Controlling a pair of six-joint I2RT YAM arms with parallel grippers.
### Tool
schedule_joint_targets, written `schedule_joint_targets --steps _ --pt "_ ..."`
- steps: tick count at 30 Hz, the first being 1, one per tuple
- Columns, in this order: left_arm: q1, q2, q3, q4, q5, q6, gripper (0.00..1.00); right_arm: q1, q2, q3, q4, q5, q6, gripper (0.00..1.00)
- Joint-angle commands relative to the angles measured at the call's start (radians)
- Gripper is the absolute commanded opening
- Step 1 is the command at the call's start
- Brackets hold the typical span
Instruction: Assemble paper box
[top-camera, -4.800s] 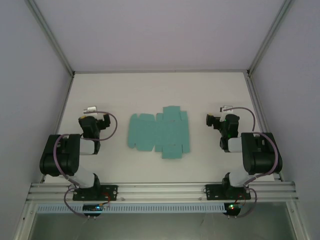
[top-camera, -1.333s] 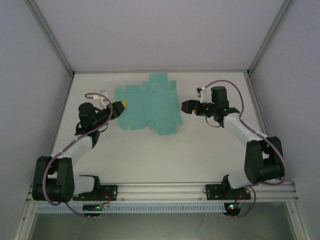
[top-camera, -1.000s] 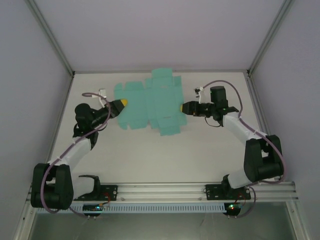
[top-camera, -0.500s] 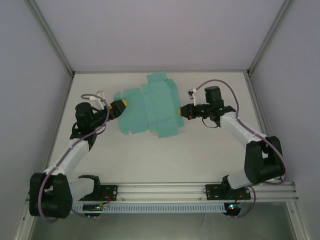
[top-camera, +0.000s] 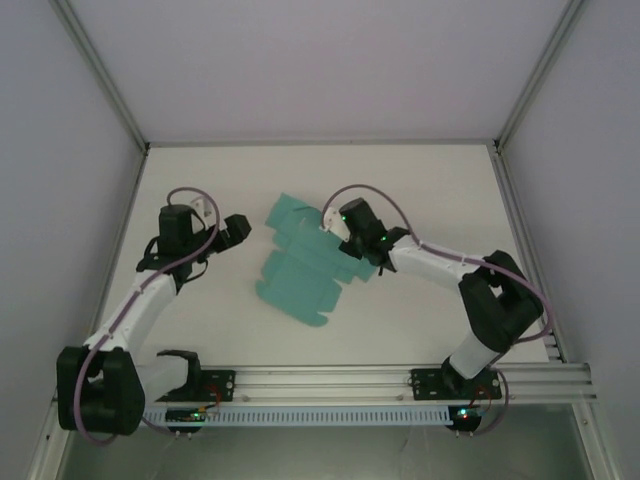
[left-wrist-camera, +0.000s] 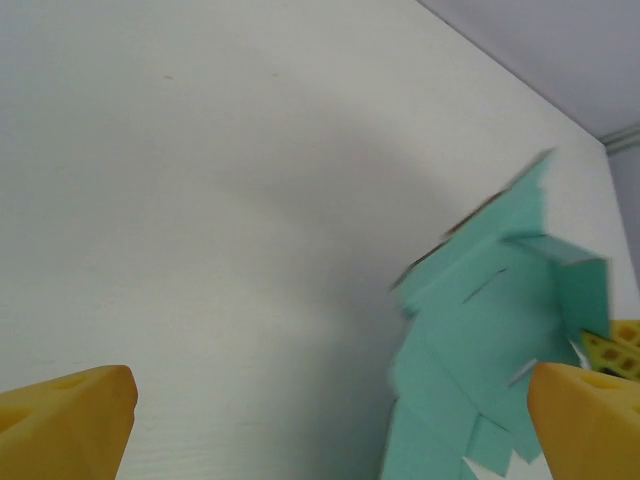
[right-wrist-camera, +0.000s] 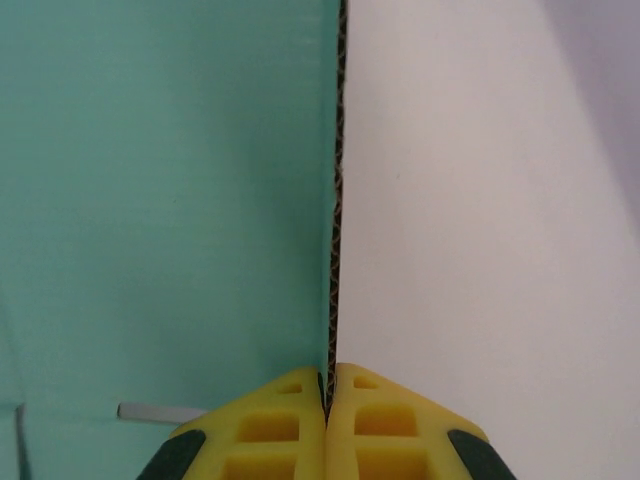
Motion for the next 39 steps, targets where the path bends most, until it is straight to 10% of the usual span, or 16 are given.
schedule_joint_targets --steps 1,9,17,39 --pt "-0.018 0.051 0.091 0.074 0.135 0.017 1.00 0.023 0.039 -0.031 0.199 0.183 -0.308 0.00" --pt "-0.160 0.288 0.352 -0.023 0.196 0.073 1.00 0.054 0.050 -0.048 0.313 0.168 -0.378 0.00" --pt "-0.218 0.498 0.490 -0.069 0.254 0.049 0.67 0.054 0.009 -0.089 0.370 0.131 -0.379 0.00" --pt "-0.278 0.670 0.525 0.136 0.372 -0.148 0.21 0.071 -0.005 -0.144 0.456 0.157 -0.340 0.00"
